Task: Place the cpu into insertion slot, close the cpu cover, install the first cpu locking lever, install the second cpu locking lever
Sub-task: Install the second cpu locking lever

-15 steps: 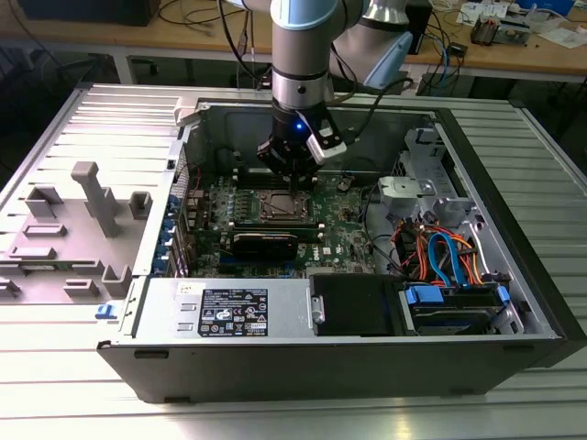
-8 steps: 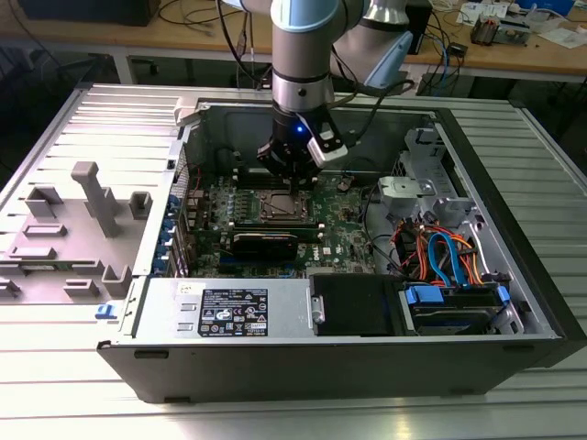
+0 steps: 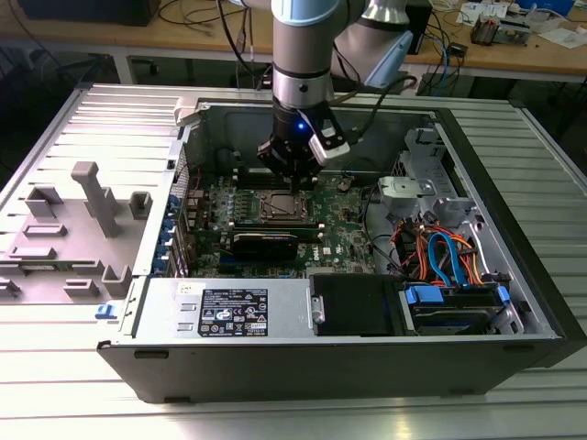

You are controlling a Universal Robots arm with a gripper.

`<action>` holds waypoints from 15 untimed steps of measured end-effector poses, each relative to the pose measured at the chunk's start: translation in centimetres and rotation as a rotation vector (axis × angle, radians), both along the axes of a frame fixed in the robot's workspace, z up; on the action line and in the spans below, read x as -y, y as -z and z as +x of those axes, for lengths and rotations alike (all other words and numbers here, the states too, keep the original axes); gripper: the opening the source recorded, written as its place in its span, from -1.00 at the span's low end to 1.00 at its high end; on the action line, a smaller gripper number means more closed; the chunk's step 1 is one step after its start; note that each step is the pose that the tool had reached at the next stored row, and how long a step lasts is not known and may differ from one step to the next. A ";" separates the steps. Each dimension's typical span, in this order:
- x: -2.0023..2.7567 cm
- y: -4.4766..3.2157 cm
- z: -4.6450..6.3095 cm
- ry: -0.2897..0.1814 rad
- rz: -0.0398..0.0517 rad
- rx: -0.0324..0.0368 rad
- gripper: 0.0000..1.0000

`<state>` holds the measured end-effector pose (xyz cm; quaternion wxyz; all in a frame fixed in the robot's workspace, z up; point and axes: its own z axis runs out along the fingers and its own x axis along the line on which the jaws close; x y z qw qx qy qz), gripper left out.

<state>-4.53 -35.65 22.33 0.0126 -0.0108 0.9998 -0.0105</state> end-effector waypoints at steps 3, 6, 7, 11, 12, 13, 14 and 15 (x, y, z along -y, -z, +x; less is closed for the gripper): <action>1.11 0.00 0.0 0.000 0.0000 0.0000 -0.79; 1.83 0.00 0.0 0.000 0.0000 -0.0001 -0.79; 1.99 0.00 0.0 0.000 0.0001 0.0000 -0.79; 2.13 -0.42 0.0 0.000 -0.0001 -0.0001 -0.79; 2.17 -0.62 0.0 0.000 -0.0003 -0.0001 -0.79; 2.20 -0.76 0.0 0.000 -0.0007 0.0000 -0.79; 2.26 -0.87 0.0 0.000 -0.0017 0.0000 -0.79; 2.45 -0.88 0.0 0.000 -0.0020 0.0000 -0.79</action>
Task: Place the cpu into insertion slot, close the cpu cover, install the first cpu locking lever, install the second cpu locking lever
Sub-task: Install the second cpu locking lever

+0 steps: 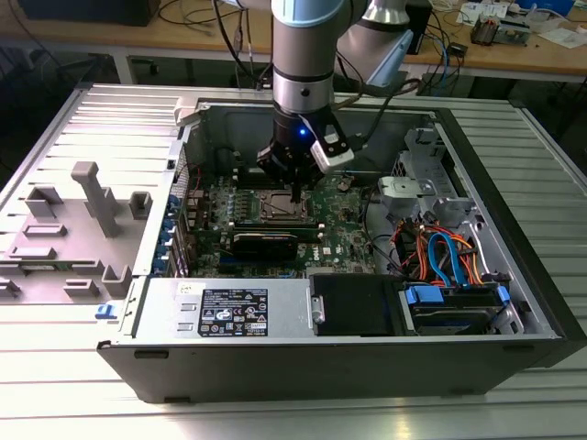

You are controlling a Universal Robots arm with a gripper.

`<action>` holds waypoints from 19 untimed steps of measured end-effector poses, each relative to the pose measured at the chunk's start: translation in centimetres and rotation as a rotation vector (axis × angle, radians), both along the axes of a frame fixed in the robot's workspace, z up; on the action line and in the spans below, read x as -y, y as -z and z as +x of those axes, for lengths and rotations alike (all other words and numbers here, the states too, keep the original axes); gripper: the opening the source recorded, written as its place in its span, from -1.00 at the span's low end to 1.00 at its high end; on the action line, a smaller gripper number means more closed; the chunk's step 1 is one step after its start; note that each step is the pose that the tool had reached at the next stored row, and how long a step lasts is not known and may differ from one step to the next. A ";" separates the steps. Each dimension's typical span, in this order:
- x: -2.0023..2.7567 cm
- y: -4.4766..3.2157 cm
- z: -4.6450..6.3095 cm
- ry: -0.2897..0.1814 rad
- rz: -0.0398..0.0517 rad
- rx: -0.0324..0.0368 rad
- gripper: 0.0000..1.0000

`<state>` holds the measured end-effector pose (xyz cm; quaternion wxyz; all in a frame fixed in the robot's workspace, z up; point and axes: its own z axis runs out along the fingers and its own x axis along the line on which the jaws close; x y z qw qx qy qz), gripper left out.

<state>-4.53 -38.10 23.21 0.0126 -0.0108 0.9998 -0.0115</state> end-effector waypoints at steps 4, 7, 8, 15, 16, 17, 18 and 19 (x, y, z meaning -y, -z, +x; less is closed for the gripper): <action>0.88 0.00 0.0 0.000 0.0000 0.0000 -0.79; 1.44 0.00 0.0 0.000 0.0000 0.0000 -0.79; 1.55 -0.01 0.0 0.000 0.0000 0.0000 -0.79; 1.85 -1.08 0.0 0.000 0.0000 0.0000 -0.79; 1.94 -1.19 0.0 0.000 0.0002 0.0001 -0.79; 1.99 -1.20 0.0 0.000 0.0001 0.0001 -0.79; 2.06 -1.21 0.0 0.000 0.0000 0.0000 -0.79; 2.13 -1.21 -0.1 0.000 0.0001 0.0000 -0.79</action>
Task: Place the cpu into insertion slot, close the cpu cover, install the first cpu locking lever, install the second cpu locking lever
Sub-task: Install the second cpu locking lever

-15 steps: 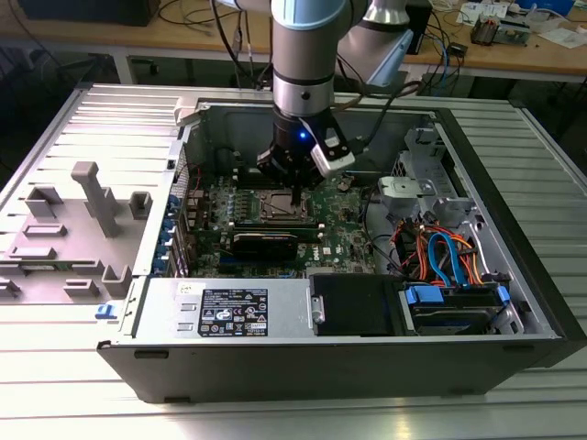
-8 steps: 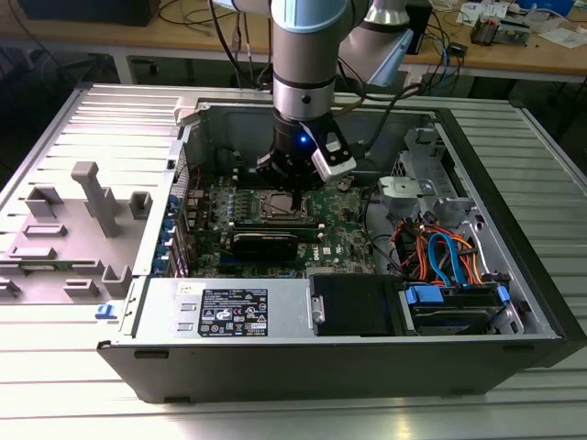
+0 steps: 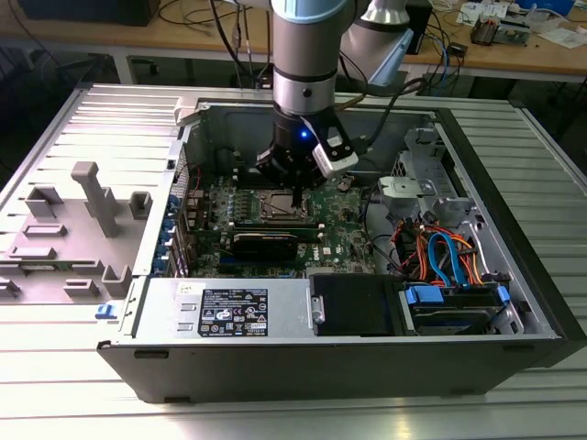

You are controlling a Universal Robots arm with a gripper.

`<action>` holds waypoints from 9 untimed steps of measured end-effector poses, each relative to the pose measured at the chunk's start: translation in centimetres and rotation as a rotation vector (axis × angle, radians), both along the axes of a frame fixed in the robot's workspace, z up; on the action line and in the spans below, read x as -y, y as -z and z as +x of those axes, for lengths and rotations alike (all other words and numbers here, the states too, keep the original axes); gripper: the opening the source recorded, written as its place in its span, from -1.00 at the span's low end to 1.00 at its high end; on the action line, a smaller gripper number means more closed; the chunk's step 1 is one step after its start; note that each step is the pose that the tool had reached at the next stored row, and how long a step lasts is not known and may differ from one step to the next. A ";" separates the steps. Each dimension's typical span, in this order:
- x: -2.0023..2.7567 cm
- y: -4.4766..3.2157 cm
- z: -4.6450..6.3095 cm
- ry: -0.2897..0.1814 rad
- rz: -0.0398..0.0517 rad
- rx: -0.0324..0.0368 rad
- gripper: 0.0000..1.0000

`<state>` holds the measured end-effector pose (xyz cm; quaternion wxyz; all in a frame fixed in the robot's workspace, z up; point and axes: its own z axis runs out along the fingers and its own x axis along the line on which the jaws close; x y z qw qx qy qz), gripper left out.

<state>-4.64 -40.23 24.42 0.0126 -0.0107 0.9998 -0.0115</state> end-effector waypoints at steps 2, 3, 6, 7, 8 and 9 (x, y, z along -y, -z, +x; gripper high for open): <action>0.07 0.00 -0.1 0.000 -0.0001 -0.0001 -0.79; 0.09 0.00 -0.2 0.000 0.0000 0.0000 -0.79; 0.13 0.00 -0.3 0.000 -0.0001 0.0000 -0.79; 0.15 0.00 -0.3 0.000 0.0000 0.0000 -0.79; 0.15 0.00 -0.3 0.000 0.0000 0.0000 -0.79; 0.16 0.00 -0.3 0.000 0.0000 0.0000 -0.79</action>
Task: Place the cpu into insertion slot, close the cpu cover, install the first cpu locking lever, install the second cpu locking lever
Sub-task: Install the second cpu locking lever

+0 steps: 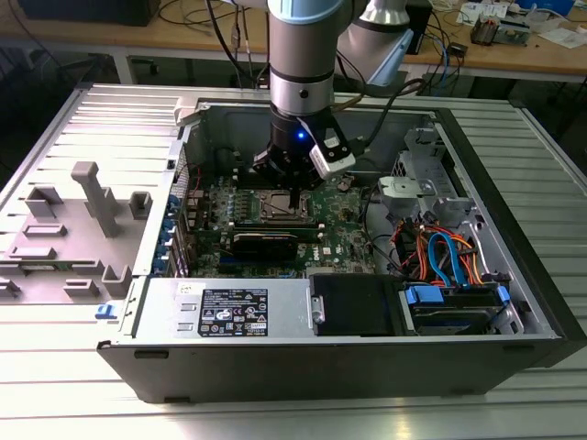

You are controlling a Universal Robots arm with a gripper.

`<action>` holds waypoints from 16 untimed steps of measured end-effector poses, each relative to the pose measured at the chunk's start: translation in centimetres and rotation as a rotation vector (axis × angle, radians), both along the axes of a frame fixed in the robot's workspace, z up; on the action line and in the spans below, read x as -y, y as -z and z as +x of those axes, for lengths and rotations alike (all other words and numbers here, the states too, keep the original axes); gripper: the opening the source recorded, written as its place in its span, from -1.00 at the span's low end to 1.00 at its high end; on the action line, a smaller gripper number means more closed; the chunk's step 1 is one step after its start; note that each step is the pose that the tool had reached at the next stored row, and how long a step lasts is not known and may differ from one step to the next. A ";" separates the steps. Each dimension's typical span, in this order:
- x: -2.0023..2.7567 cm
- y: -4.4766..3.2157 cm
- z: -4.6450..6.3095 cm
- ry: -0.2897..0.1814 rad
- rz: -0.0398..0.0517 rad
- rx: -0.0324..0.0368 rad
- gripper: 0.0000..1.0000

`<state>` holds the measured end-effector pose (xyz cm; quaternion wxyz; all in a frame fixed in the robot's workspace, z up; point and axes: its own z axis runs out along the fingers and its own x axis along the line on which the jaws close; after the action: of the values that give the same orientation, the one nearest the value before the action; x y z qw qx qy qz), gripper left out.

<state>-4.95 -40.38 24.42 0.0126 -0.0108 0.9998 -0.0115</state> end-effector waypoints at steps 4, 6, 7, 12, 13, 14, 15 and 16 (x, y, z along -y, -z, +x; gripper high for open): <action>0.00 0.00 0.0 0.000 0.0000 0.0000 -0.79; 0.00 0.00 0.0 0.000 0.0000 0.0000 -0.79; 0.00 0.00 0.0 0.000 0.0000 0.0000 -0.79; 0.00 0.00 0.0 0.000 0.0000 -0.0001 -0.79; 0.00 0.00 0.0 0.000 0.0000 0.0000 -0.79; 0.00 0.00 -0.1 0.000 0.0000 0.0000 -0.79; 0.00 0.00 -0.1 0.000 0.0000 0.0000 -0.79; 0.00 0.00 -0.1 0.000 0.0000 0.0000 -0.79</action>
<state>-5.00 -40.39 24.42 0.0126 -0.0108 0.9998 -0.0115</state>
